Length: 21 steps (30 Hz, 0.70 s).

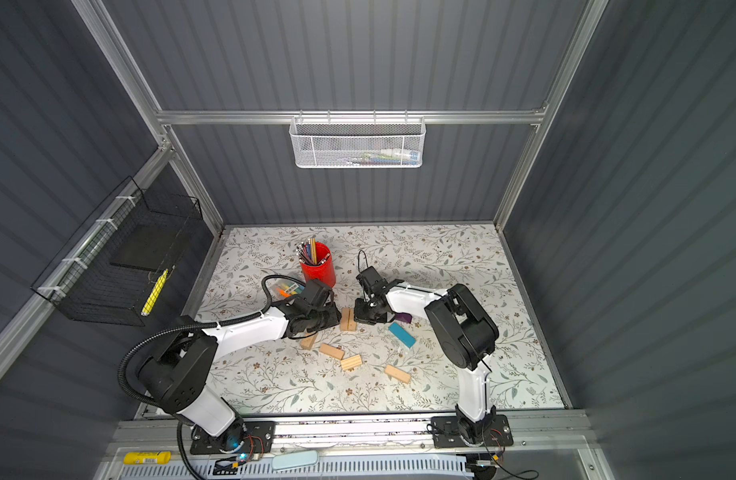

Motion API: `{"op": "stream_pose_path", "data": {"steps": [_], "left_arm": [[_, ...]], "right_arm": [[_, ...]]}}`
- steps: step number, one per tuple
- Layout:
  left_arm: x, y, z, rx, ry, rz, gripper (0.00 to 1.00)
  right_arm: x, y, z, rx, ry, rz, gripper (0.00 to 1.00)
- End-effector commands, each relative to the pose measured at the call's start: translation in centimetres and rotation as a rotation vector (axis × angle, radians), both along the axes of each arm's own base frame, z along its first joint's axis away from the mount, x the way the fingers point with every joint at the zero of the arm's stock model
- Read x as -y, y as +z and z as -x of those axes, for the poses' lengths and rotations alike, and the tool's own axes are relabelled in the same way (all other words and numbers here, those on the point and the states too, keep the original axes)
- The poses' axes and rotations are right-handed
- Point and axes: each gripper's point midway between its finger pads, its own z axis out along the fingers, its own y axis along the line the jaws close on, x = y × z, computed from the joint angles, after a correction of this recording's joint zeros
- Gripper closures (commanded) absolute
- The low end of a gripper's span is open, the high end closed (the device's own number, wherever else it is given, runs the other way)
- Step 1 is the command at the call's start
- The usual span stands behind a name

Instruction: Build the wood block tower

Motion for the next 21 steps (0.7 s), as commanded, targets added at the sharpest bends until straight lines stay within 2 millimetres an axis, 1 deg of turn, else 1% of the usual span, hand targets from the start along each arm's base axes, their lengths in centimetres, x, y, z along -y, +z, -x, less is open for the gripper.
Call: {"op": "stream_pose_path", "data": {"steps": [1,8,13,21], "left_arm": [[-0.8,0.01,0.03,0.0,-0.001,-0.035,0.62],[-0.77,0.04,0.03,-0.001,0.0,-0.033,0.62],[-0.75,0.13,-0.04,0.001,0.0,-0.033,0.62],[-0.79,0.34,-0.05,0.004,0.001,-0.033,0.62]], "right_arm": [[0.22,-0.57,-0.12,-0.009,0.011,0.029,0.93],[-0.04,-0.61,-0.12,-0.012,0.012,0.016,0.93],[-0.66,-0.42,-0.36,-0.01,0.014,-0.014,0.93],[-0.67,-0.29,-0.4,-0.007,0.01,-0.012,0.93]]}}
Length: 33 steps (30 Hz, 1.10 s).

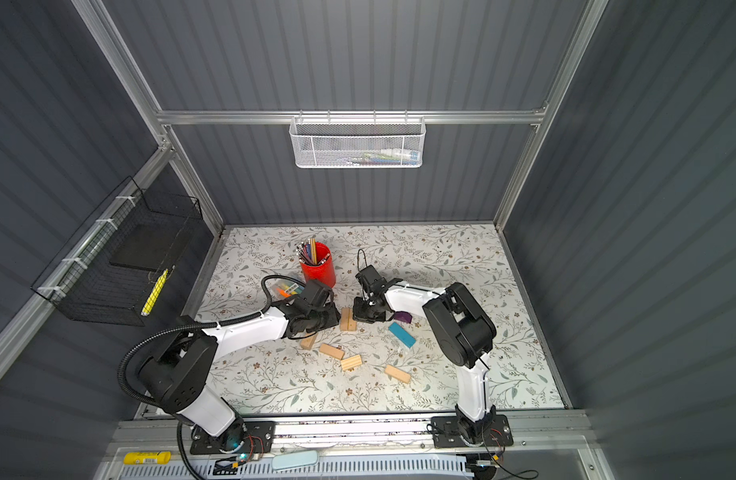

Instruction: Build the wood block tower

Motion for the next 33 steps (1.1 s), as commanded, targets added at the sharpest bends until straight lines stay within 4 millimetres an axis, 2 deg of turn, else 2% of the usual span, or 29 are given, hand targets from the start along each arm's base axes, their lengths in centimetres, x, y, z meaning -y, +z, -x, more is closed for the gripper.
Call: {"op": "stream_pose_path", "data": {"steps": [1,6,10,18,24,28,33], "left_arm": [[-0.5,0.5,-0.1,0.009,-0.006,-0.022,0.62],[-0.6,0.6,0.0,0.01,-0.007,-0.025,0.62],[-0.7,1.0,0.0,0.014,-0.006,-0.028,0.62],[-1.3,3.0,1.3,-0.01,0.019,-0.014,0.58],[-1.8,3.9,4.7,-0.101,0.095,-0.043,0.52],[-1.7,3.2,7.5,-0.16,0.157,-0.026,0.48],[-1.4,2.4,9.5,-0.185,0.225,-0.039,0.44]], "right_arm": [[-0.2,-0.2,-0.1,-0.007,0.002,0.001,0.93],[-0.1,0.0,-0.1,-0.008,0.002,0.004,0.93],[0.2,1.1,0.1,0.016,0.001,0.0,0.91],[1.8,3.8,1.5,0.075,0.03,0.005,0.78],[3.3,6.0,4.2,0.121,0.087,-0.029,0.66],[4.2,6.7,6.2,0.137,0.127,-0.057,0.6],[4.9,7.0,8.0,0.172,0.153,-0.109,0.53]]}}
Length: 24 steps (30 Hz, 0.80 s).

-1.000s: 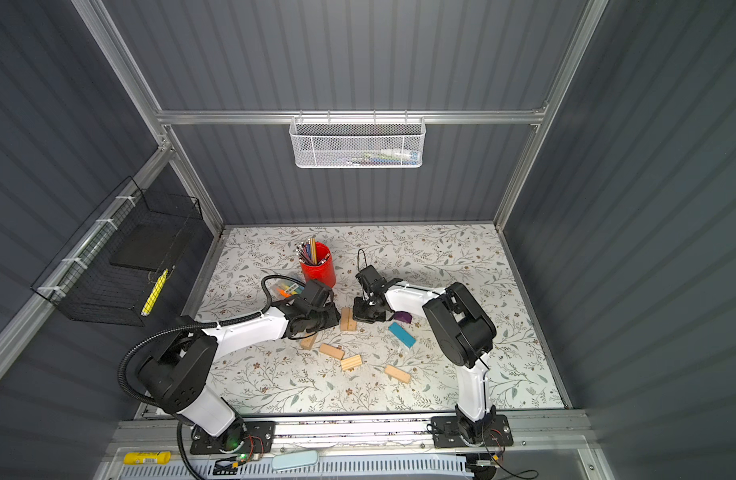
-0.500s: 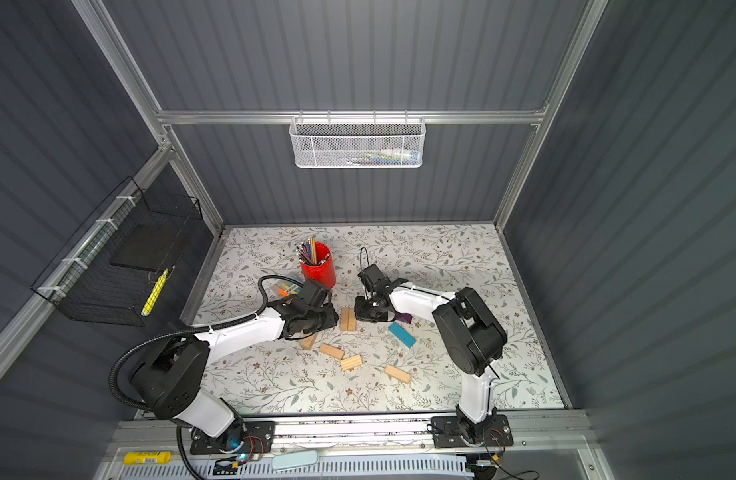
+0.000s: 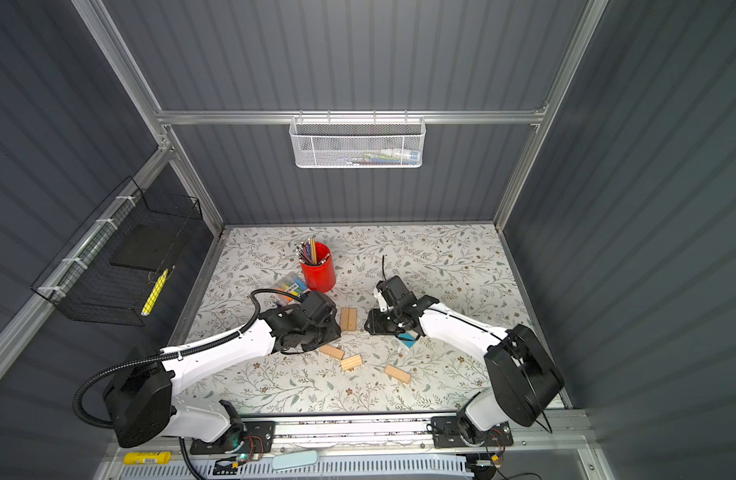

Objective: Build the wood block tower
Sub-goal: 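Open the right gripper and lift away while the left gripper grasps a wooden block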

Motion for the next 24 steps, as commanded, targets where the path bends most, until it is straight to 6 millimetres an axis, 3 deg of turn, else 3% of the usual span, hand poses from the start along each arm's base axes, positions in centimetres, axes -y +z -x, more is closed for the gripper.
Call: {"op": "stream_pose_path", "data": {"steps": [1,6,15,24], "left_arm": [[-1.4,-1.5,1.6,-0.051,0.121,-0.049,0.43],[-0.4,-3.0,2.1,-0.074,0.171,-0.054,0.41],[-1.1,-5.7,2.6,-0.116,0.239,-0.12,0.37],[-0.9,-6.7,1.9,-0.107,0.237,-0.166,0.43]], "right_arm": [[0.1,0.1,1.0,0.02,0.039,-0.028,0.52],[0.1,0.0,1.2,0.022,0.044,-0.041,0.48],[1.2,0.3,0.5,0.045,0.009,-0.056,0.41],[1.5,0.5,0.7,0.033,0.007,-0.084,0.38]]}}
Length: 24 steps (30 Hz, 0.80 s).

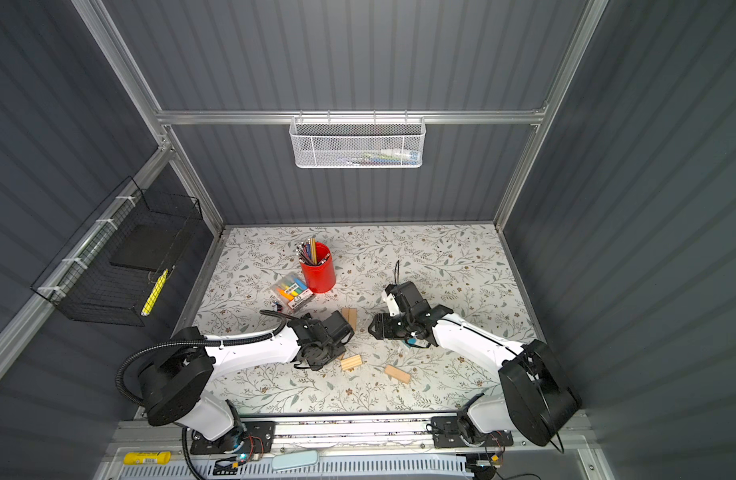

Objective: Build the wood block tower
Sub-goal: 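Open the right gripper and lift away while the left gripper grasps a wooden block, then carry the held block with the left gripper over the paired blocks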

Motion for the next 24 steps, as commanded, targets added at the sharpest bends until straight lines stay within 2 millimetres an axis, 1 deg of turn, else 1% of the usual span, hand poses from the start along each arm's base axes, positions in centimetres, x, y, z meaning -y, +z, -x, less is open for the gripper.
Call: {"op": "stream_pose_path", "data": {"steps": [1,3,4,9,12,14,17,19,24], "left_arm": [[-0.3,-0.3,-0.3,0.004,0.013,-0.041,0.43],[-0.6,-0.5,-0.3,0.0,0.021,-0.062,0.44],[-0.6,-0.4,-0.5,0.006,0.024,-0.069,0.46],[-0.2,-0.4,-1.1,0.014,0.001,-0.087,0.51],[-0.2,-0.4,-1.3,0.018,-0.008,-0.098,0.58],[-0.4,-0.7,-1.2,0.01,-0.018,-0.111,0.59],[-0.7,-1.0,-1.0,-0.007,-0.018,-0.116,0.65],[-0.9,-0.7,-1.0,-0.001,-0.026,-0.129,0.69],[-0.5,0.5,-1.9,0.051,-0.12,-0.143,0.74]], "right_arm": [[0.1,0.1,0.4,0.002,0.016,-0.012,0.38],[0.1,0.0,0.4,-0.002,0.014,-0.012,0.38],[0.2,-0.1,0.4,-0.005,0.014,-0.013,0.38],[0.2,-0.4,0.3,-0.012,0.016,-0.012,0.37],[0.0,-0.4,0.4,-0.017,0.02,-0.021,0.36],[0.0,-0.4,0.3,-0.02,0.022,-0.027,0.36],[-0.1,-0.5,0.3,-0.032,0.017,-0.033,0.36],[-0.2,-0.1,0.3,-0.036,0.019,-0.045,0.36],[-0.2,0.7,-0.1,-0.016,0.009,-0.052,0.36]]}}
